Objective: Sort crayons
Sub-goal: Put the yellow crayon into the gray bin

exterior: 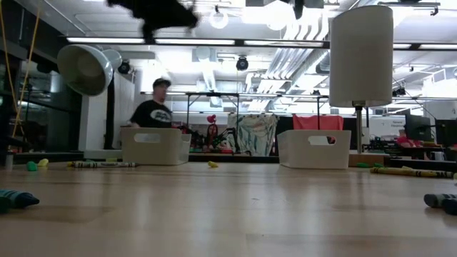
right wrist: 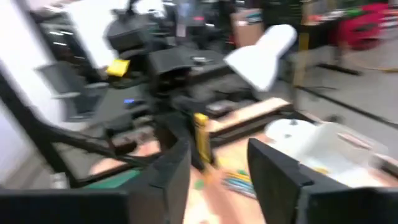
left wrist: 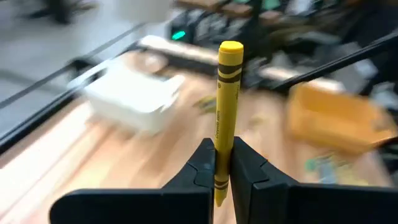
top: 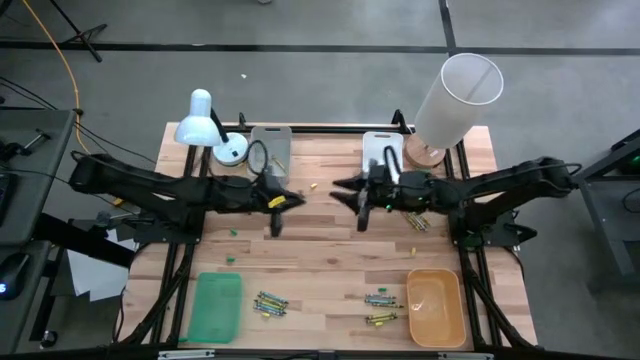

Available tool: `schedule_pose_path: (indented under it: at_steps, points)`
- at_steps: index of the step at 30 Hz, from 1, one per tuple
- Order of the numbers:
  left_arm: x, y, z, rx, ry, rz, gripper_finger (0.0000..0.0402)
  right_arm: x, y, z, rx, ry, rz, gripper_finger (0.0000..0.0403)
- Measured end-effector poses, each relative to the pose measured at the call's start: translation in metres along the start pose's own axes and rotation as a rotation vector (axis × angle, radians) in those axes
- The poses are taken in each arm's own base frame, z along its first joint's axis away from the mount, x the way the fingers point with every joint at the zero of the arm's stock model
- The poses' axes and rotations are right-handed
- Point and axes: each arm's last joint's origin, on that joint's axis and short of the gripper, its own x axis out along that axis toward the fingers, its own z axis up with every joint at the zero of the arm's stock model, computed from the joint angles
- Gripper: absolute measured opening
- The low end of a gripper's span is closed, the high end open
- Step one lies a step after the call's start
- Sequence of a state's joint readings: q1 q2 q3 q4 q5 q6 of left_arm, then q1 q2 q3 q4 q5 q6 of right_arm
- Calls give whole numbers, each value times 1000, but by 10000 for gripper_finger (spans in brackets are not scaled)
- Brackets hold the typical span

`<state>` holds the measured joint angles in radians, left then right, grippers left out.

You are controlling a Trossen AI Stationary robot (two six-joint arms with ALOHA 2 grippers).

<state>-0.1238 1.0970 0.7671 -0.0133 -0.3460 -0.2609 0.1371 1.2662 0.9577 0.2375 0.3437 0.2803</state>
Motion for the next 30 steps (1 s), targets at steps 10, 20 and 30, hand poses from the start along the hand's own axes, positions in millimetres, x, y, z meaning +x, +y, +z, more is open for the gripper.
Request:
schedule_pose_path:
  at_steps: [10, 20, 30]
  points:
    - [-39, 55, -37, -203, 72, 461, 1, -33, -11, 10, 26, 92, -104, 191]
    - [9, 163, -27, -445, 340, 591, 1, -24, -13, 2, 110, 112, -138, 192]
    - [58, 210, -67, -628, 629, 609, 4, -19, -13, -4, 225, 128, -156, 192]
